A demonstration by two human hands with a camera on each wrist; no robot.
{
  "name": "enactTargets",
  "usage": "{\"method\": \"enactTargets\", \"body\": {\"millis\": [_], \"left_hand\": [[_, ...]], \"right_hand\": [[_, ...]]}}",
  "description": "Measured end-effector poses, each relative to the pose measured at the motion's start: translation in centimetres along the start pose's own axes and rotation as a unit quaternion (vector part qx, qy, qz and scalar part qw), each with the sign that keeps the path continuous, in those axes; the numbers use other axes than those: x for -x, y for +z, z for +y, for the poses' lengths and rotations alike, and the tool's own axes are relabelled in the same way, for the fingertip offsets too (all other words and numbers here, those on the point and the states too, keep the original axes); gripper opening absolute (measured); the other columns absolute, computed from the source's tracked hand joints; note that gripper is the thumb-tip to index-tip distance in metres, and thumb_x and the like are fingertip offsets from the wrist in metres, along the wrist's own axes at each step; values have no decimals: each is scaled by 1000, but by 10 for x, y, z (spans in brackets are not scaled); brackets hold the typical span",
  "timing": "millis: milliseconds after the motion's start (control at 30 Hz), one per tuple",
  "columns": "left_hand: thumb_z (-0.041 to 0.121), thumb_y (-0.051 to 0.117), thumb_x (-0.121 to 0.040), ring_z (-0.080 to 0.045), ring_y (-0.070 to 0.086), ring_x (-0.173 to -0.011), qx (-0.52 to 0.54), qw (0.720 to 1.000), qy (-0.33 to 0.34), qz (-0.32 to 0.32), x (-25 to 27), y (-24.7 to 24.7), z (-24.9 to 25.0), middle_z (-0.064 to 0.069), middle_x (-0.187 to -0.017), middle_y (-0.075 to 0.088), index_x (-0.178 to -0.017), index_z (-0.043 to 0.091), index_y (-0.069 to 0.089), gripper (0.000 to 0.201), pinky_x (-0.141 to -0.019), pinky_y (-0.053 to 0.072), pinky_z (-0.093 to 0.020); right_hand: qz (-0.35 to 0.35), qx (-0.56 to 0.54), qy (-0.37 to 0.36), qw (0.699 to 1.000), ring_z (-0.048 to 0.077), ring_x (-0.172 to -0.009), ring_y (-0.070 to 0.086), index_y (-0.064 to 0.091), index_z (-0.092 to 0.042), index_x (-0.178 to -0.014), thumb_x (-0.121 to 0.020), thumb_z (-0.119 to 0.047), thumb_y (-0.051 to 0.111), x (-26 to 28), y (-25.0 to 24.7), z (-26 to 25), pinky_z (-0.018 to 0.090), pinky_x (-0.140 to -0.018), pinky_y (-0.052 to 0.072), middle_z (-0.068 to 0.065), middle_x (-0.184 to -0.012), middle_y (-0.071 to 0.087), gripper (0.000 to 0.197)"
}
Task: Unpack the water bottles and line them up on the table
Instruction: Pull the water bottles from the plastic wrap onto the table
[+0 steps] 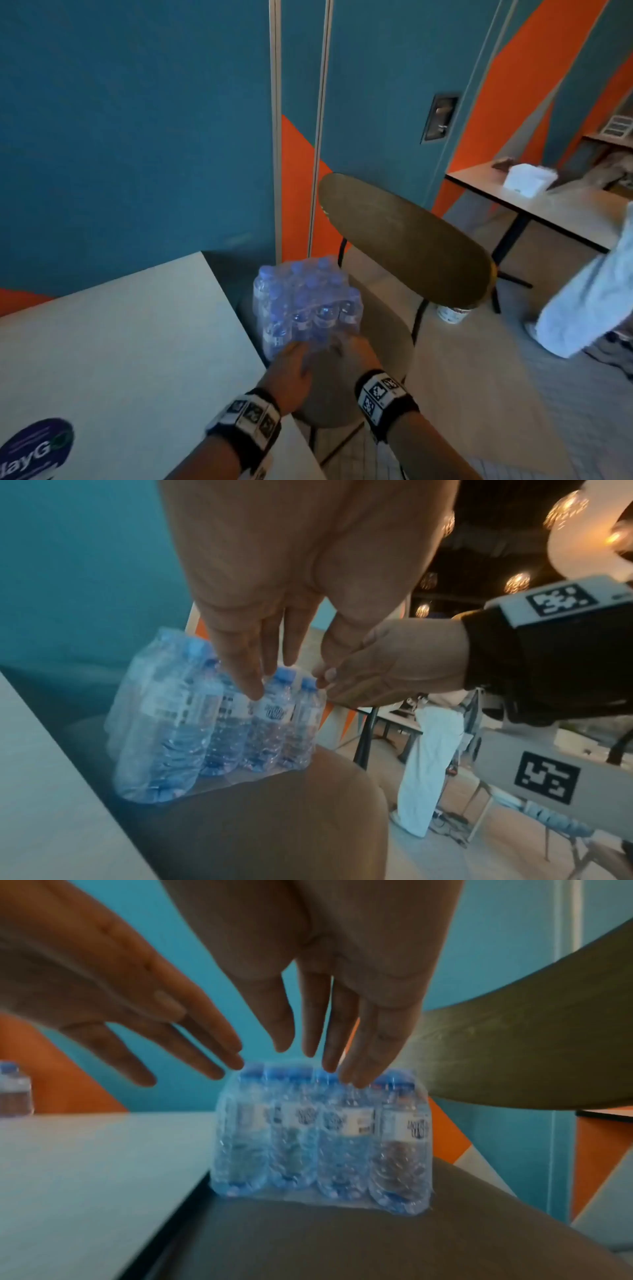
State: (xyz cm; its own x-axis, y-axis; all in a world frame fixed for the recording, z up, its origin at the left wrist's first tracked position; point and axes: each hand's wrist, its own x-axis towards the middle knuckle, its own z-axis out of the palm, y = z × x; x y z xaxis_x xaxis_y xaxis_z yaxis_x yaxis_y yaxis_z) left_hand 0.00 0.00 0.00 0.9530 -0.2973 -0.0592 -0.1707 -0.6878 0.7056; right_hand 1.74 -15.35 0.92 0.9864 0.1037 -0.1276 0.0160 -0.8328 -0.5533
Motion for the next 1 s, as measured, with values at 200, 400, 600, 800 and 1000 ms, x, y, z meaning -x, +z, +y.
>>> {"method": "enactTargets", "body": {"millis": [200,400,600,800,1000], "left_hand": [[15,51,-83,-25,13,-141,31,994,-96,45,-65,38,-7,-10,-154,10,-143,14,7,73,-115,24,-45],[26,47,-90,-28,-3,-142,-37,983,-130,128,-93,49,10,-15,-154,-8,-141,4,-10,79,-119,5,-38],[21,52,-89,-27,20,-135,-40,966,-170,188,-103,51,1,-13,-146,24,-140,6,10,68,-113,22,-33],[17,54,-88,-23,32,-125,-37,963,-145,222,-106,49,4,-8,-133,38,-129,14,31,48,-109,35,-37],[18,54,-89,-22,36,-121,-18,964,-135,230,-101,49,0,-5,-128,40,-127,15,36,41,-104,40,-37]], "right_hand": [[-7,37,-11,999,27,-138,28,34,-11,-139,-88,-13,53,-70,11,36,38,-113,31,11,-148,33,55],[59,17,-22,998,24,-125,52,30,-8,-138,-74,-19,77,-94,34,61,27,-104,39,13,-137,52,80],[47,29,-80,995,24,-140,27,24,-11,-145,-92,-35,54,-95,36,59,32,-116,21,6,-152,29,66],[75,40,-82,993,18,-127,42,40,-23,-131,-87,-43,58,-95,30,58,30,-106,36,-1,-135,48,52],[37,-30,-99,994,18,-130,42,51,-13,-125,-86,-22,65,-81,20,65,25,-106,36,2,-137,45,42]]}}
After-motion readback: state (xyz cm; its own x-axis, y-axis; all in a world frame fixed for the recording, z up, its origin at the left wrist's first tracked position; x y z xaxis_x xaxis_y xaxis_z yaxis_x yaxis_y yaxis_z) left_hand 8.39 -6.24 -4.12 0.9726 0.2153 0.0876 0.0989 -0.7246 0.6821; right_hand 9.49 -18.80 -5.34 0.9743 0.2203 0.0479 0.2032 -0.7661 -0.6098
